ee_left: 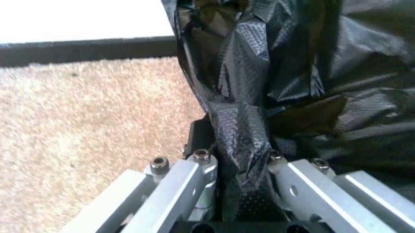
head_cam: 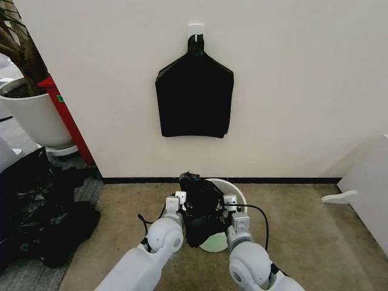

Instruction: Place the garbage bag over the trash bin.

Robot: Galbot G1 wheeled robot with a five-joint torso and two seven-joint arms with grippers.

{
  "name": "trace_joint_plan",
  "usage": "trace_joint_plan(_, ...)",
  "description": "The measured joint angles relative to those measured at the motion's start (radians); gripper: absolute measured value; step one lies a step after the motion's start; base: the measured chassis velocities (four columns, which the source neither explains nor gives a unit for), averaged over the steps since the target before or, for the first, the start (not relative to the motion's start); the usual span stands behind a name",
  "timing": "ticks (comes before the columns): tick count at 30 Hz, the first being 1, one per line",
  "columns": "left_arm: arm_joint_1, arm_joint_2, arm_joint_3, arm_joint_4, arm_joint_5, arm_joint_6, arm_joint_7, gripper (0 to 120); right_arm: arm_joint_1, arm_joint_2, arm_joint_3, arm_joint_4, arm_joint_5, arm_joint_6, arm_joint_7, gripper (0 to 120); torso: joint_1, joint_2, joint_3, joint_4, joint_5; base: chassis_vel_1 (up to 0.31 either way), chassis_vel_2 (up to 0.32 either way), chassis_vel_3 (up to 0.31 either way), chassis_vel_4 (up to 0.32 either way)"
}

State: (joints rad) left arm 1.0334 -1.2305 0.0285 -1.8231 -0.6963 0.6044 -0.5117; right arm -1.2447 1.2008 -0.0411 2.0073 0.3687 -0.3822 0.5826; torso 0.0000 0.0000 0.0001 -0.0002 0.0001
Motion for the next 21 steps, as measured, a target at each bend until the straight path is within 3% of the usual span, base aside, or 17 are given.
trace_joint_plan(10, 0.022, 0.124, -0.088, -0.112, 0.015, -0.025, 0.114, 4, -0.016, -0.009, 0.024, 0.017, -0.002, 0.007, 0.001, 0, 0.000, 0.000, 0.000, 0.0003, -0.0001, 0.000, 0.000, 0.000, 0.000)
trace_joint_plan(21, 0.025, 0.188, -0.148, -0.165, -0.001, -0.037, 0.144, 4, -0.050, -0.014, 0.044, 0.040, -0.016, 0.007, 0.003, 0, 0.000, 0.000, 0.000, 0.0001, -0.0003, 0.000, 0.000, 0.000, 0.000)
